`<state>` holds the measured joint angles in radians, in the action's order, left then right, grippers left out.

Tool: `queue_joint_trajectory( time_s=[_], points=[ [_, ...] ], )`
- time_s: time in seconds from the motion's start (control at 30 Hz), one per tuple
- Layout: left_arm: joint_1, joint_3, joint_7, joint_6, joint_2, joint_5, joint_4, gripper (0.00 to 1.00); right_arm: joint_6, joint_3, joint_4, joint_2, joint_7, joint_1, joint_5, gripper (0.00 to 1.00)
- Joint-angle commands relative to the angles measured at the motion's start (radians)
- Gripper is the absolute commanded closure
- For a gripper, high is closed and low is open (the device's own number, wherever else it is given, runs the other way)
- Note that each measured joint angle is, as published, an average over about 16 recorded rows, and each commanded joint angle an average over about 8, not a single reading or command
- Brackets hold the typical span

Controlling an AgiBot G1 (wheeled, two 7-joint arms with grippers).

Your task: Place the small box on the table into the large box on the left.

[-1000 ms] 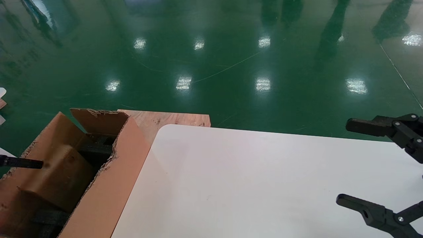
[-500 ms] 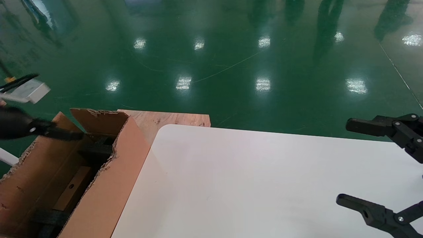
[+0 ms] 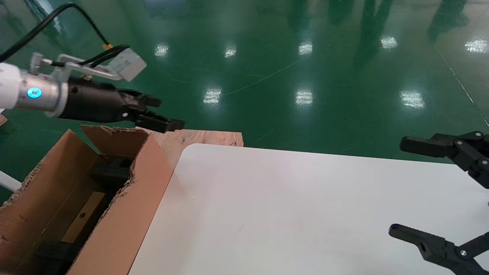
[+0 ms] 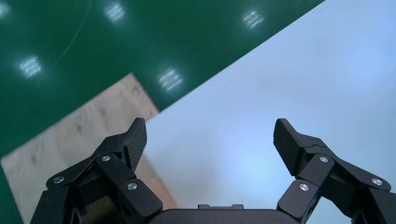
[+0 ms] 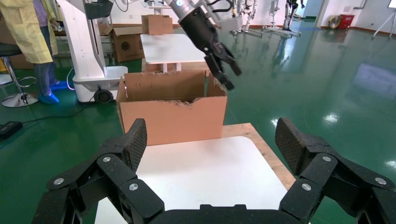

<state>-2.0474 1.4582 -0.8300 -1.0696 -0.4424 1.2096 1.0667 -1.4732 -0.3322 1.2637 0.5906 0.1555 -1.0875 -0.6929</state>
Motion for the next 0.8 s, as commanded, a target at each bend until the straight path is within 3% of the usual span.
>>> queue_joint_trajectory(
  time_s=[0.03, 0.4, 0.63, 0.8],
  points=[
    [0.003, -0.006, 0.002, 0.013, -0.021, -0.014, 0.023, 0.00, 0.000, 0.000, 0.000, 0.000, 0.000, 0.000, 0.000, 0.00],
    [0.019, -0.037, -0.046, 0.091, -0.132, -0.092, 0.141, 0.00, 0.000, 0.000, 0.000, 0.000, 0.000, 0.000, 0.000, 0.00],
    [0.032, -0.053, -0.048, 0.104, -0.144, -0.112, 0.162, 0.00, 0.000, 0.000, 0.000, 0.000, 0.000, 0.000, 0.000, 0.00],
    [0.079, -0.110, -0.014, 0.079, -0.145, -0.130, 0.165, 0.00, 0.000, 0.000, 0.000, 0.000, 0.000, 0.000, 0.000, 0.00]
  ],
)
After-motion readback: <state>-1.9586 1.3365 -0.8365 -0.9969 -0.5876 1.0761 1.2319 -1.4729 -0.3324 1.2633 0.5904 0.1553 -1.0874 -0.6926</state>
